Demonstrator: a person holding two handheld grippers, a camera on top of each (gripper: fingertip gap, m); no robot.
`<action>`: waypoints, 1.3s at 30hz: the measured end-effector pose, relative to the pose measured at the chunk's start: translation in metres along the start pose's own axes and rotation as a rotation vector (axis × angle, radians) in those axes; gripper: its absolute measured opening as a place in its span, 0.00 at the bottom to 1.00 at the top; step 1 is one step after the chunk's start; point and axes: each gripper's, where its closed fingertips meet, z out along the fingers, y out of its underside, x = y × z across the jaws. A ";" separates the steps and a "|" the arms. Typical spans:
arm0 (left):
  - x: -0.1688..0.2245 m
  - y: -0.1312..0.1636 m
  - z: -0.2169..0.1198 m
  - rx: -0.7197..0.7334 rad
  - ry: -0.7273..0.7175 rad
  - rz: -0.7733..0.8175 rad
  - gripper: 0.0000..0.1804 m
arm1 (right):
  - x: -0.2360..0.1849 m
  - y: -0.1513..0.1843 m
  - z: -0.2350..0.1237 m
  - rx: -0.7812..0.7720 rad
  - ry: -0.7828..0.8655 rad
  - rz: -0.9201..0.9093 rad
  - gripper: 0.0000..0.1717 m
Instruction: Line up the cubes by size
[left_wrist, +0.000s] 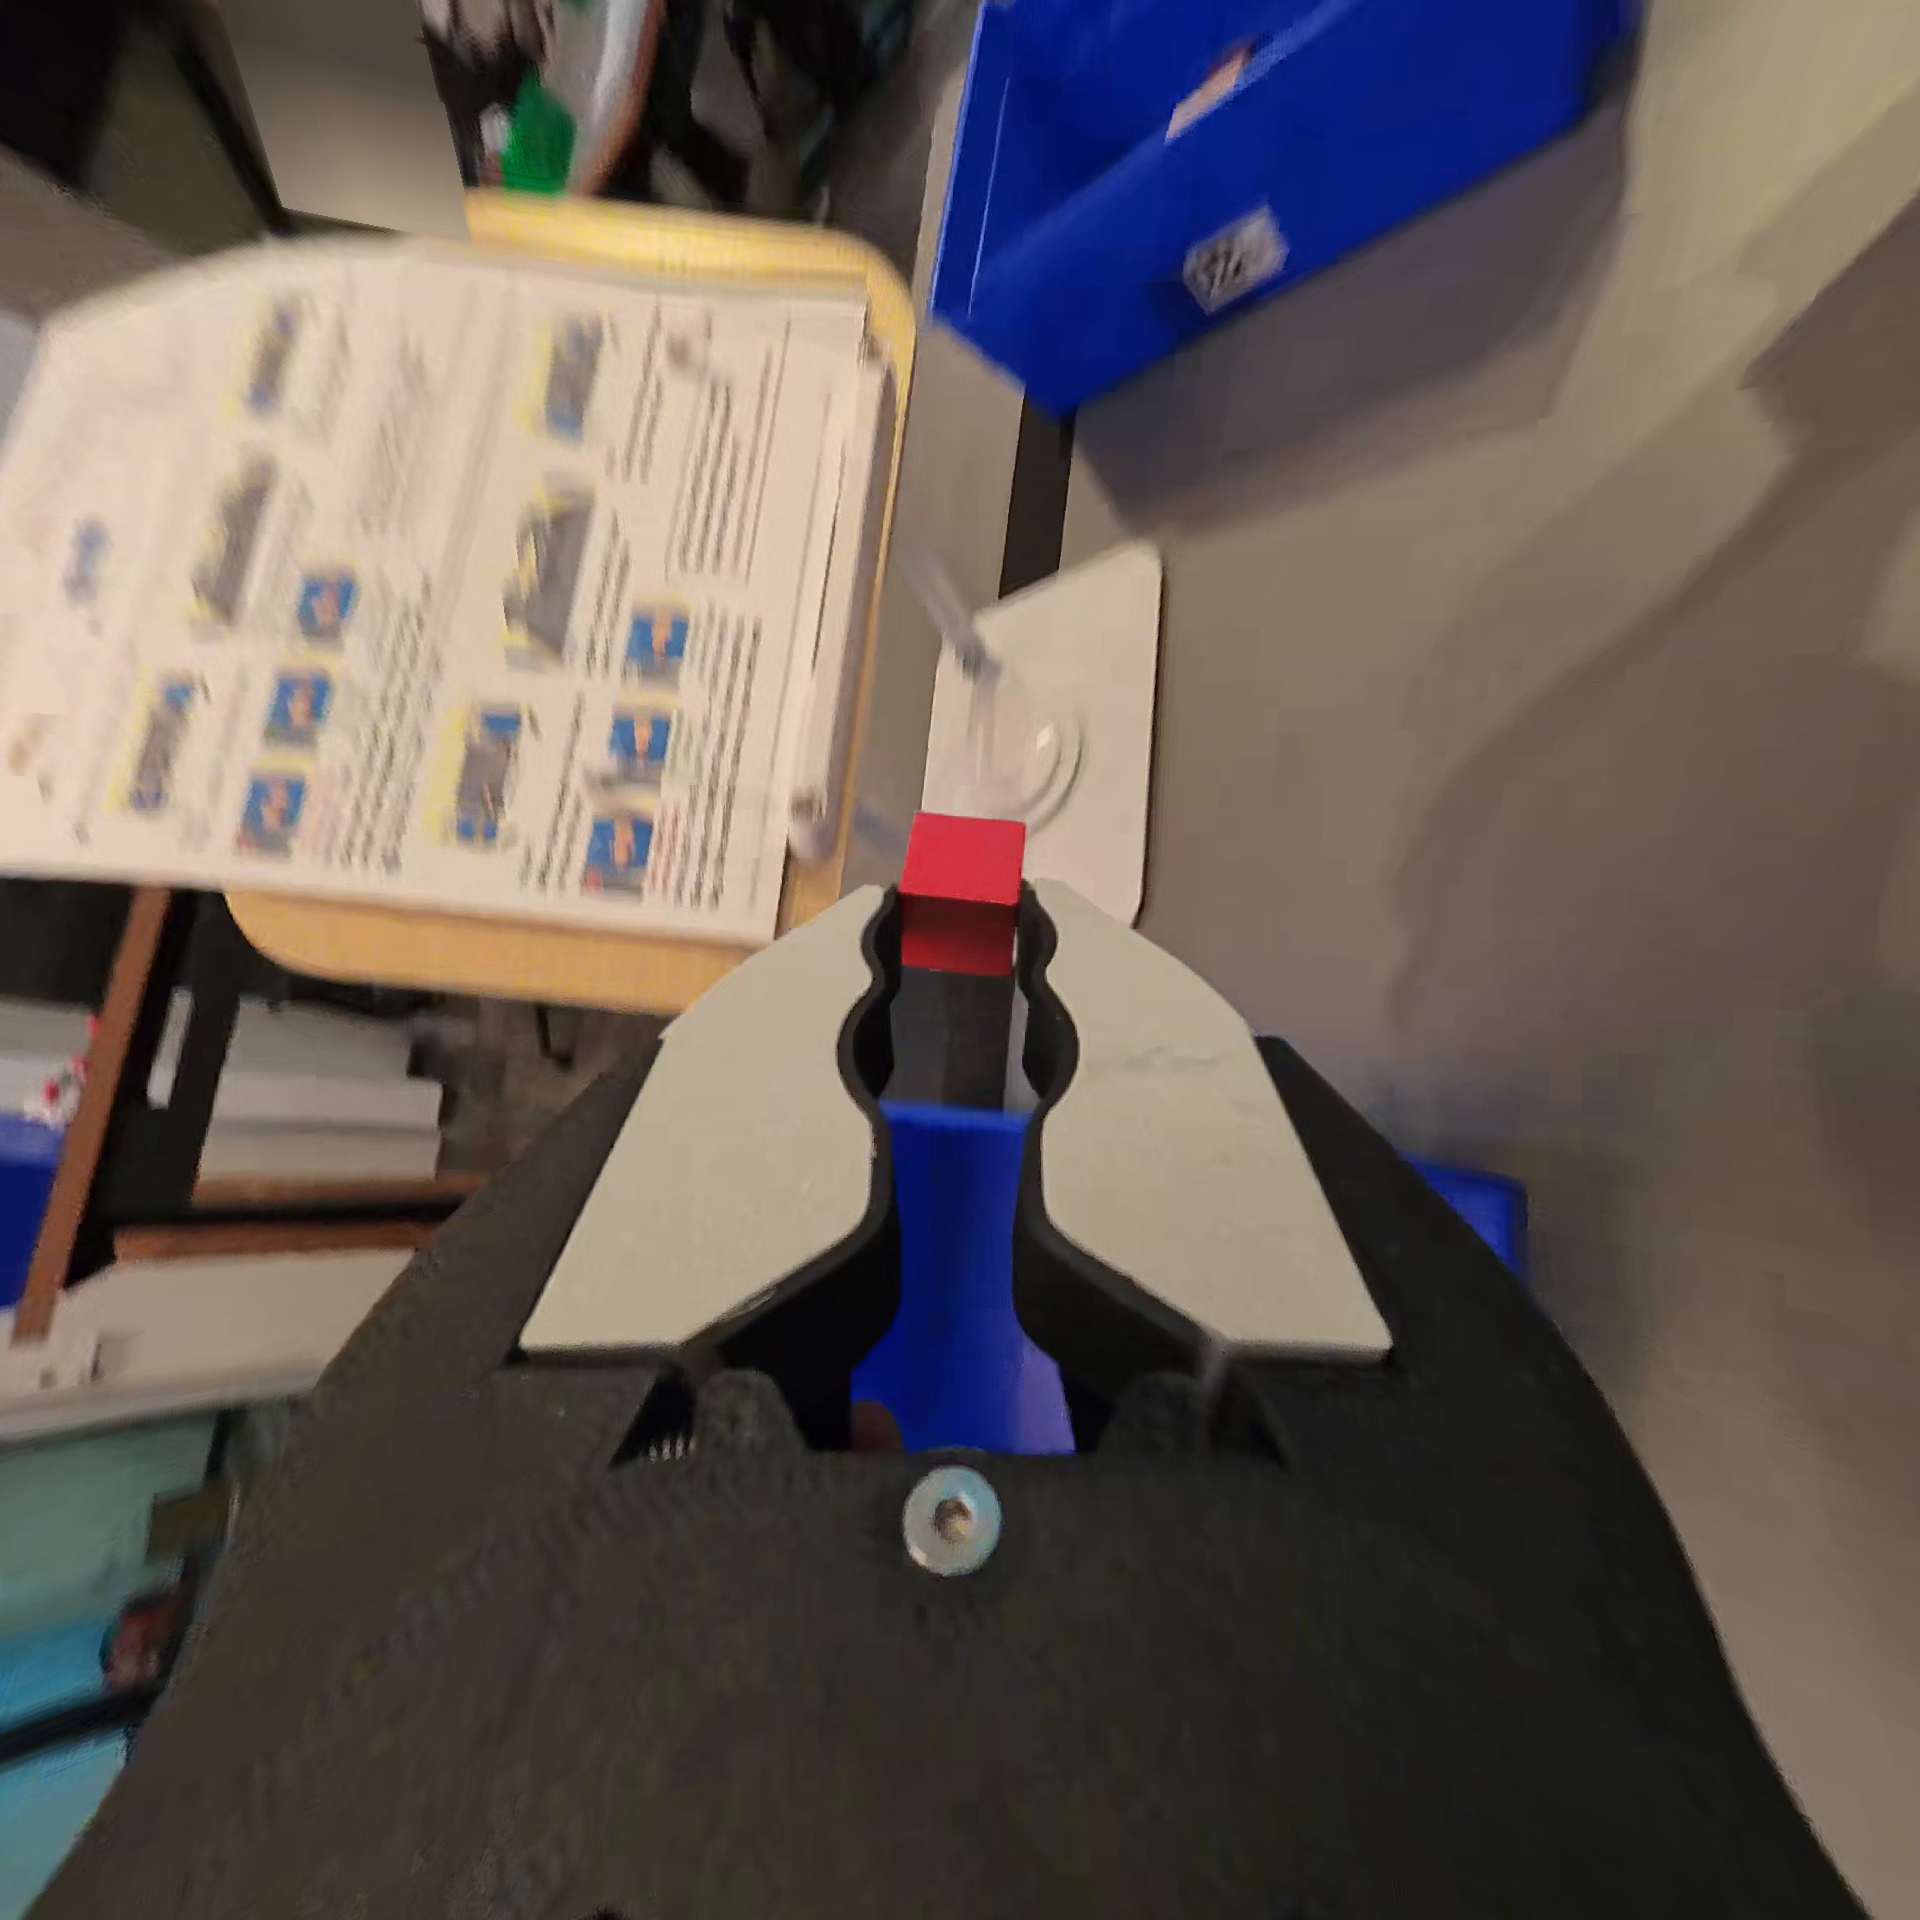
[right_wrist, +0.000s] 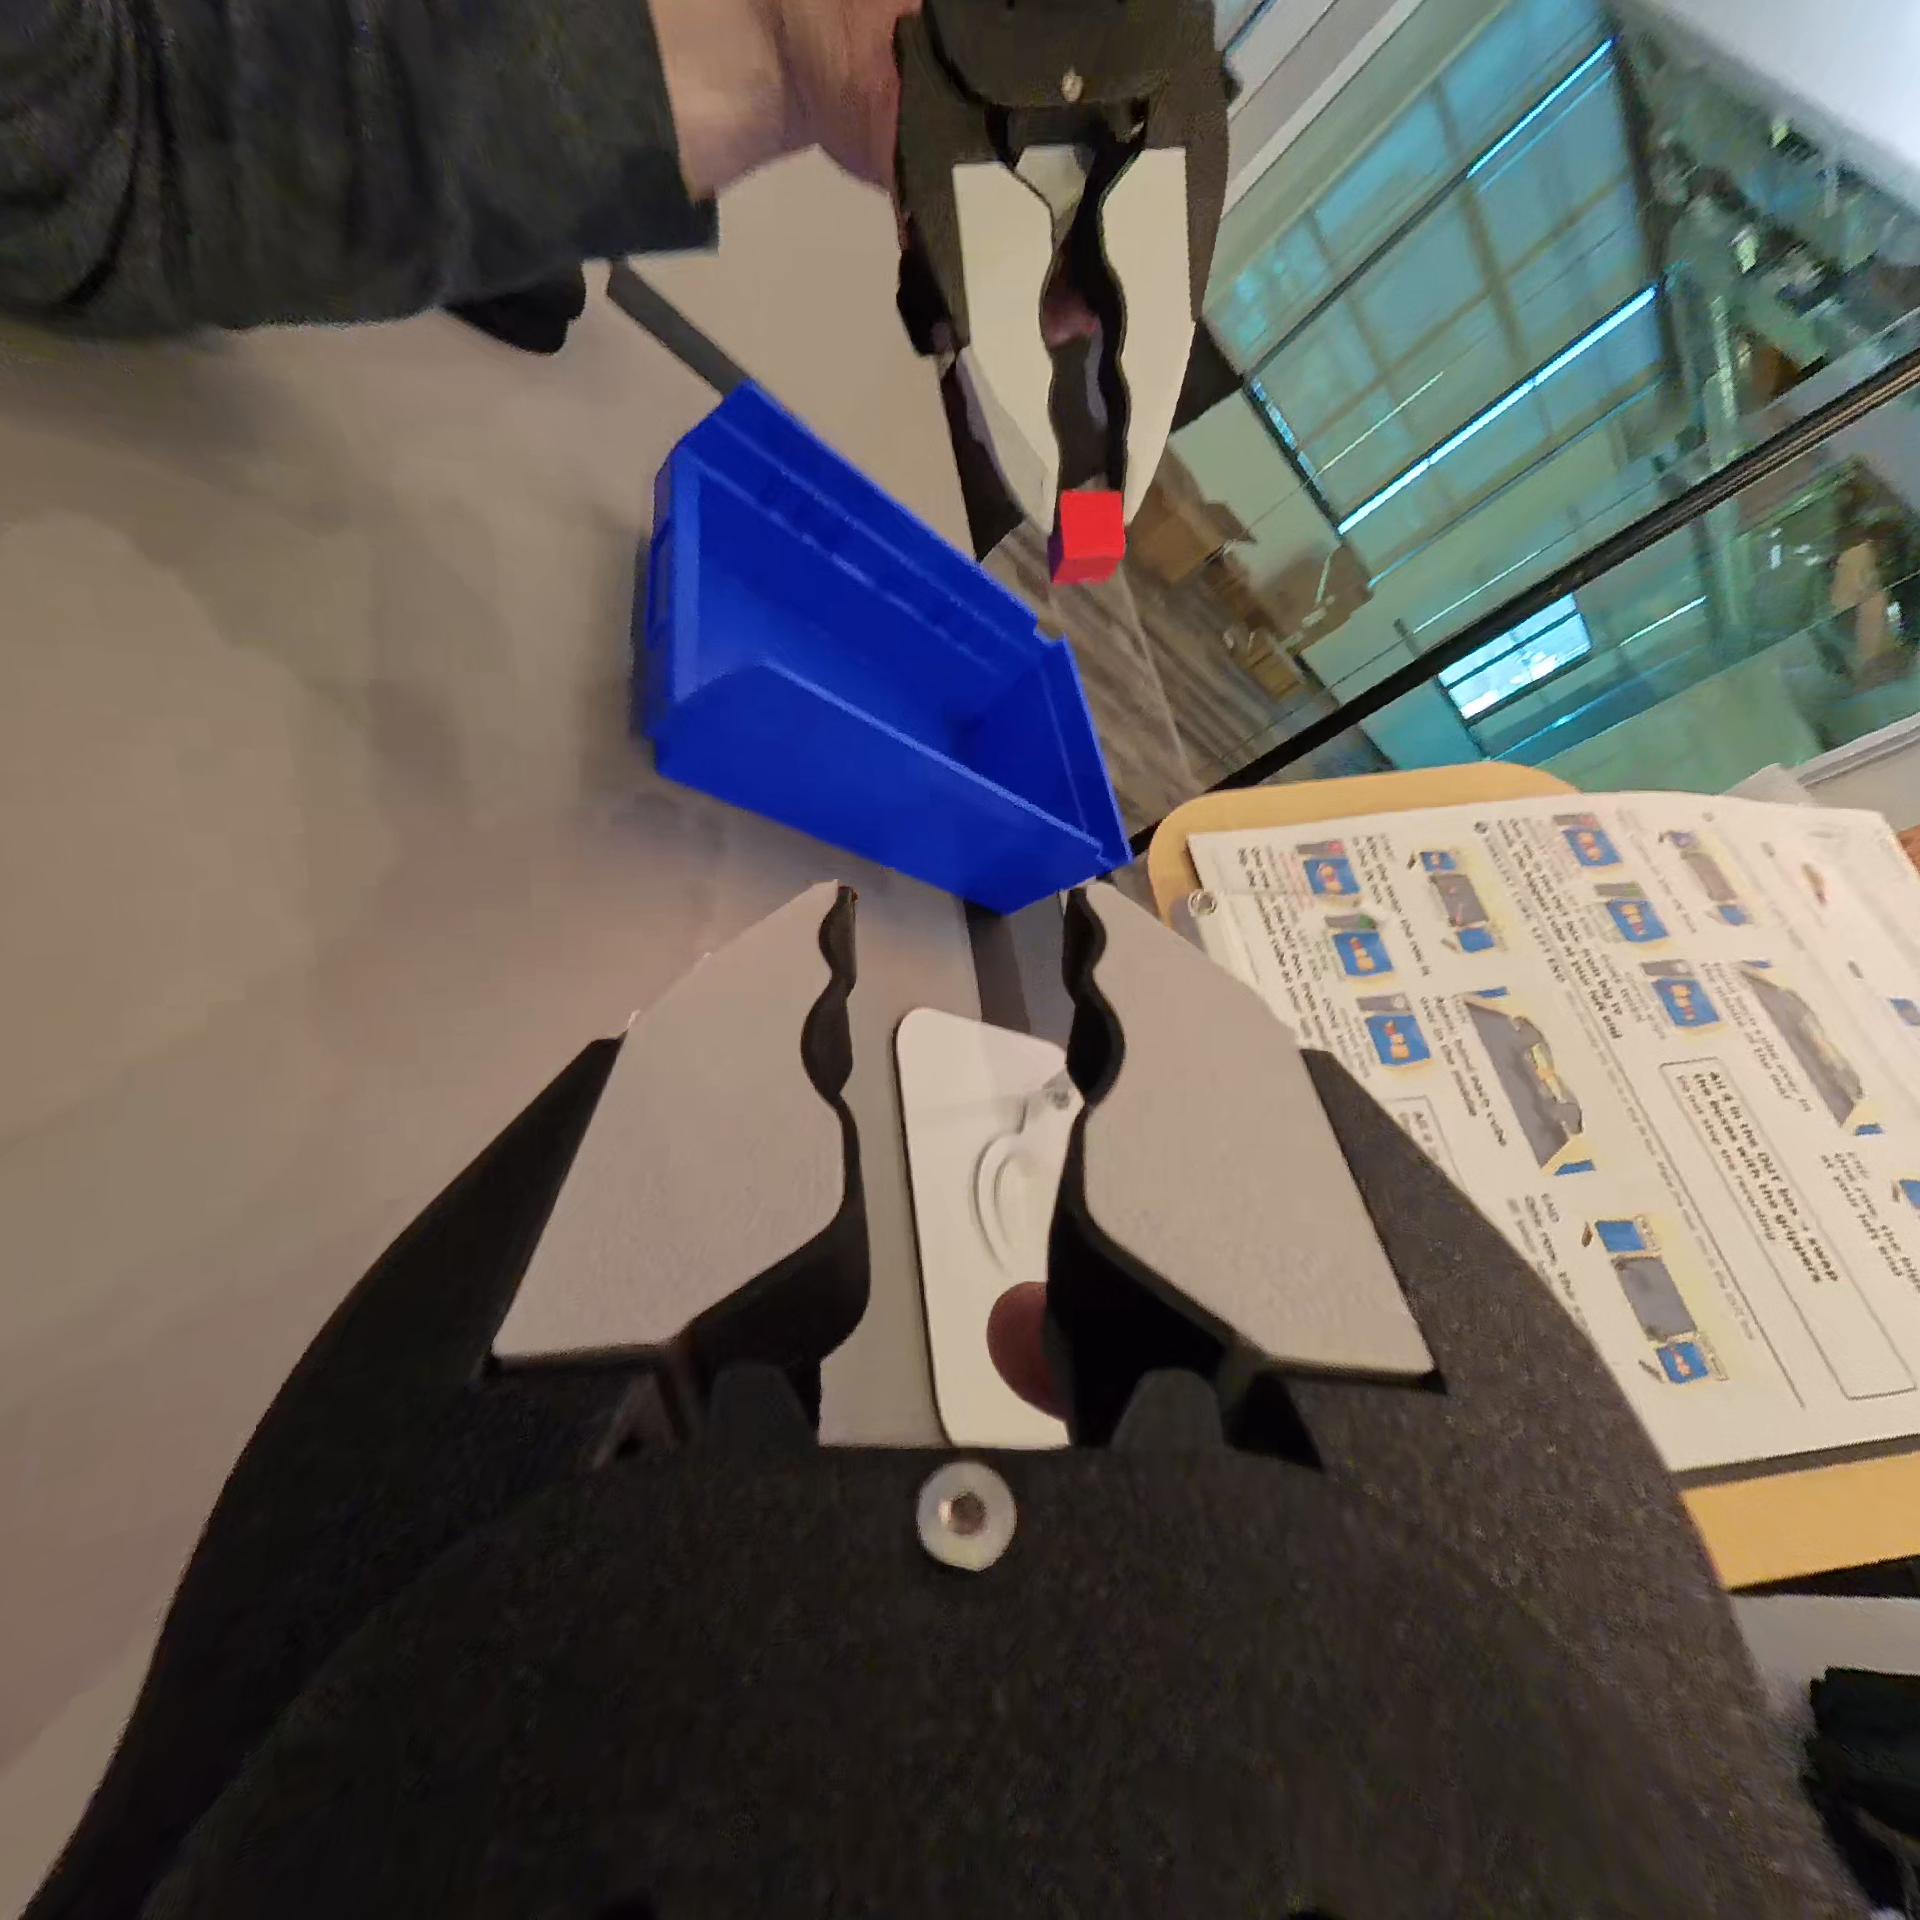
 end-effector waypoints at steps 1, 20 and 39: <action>0.004 -0.016 0.001 0.050 0.001 0.023 0.11 | 0.000 -0.004 0.002 0.020 0.012 -0.002 0.22; 0.064 -0.143 0.039 0.474 0.042 0.142 0.11 | 0.011 -0.033 0.000 0.184 0.156 -0.050 0.21; 0.080 -0.156 0.031 0.519 0.070 0.195 0.11 | -0.001 -0.040 -0.002 0.211 0.110 -0.104 0.12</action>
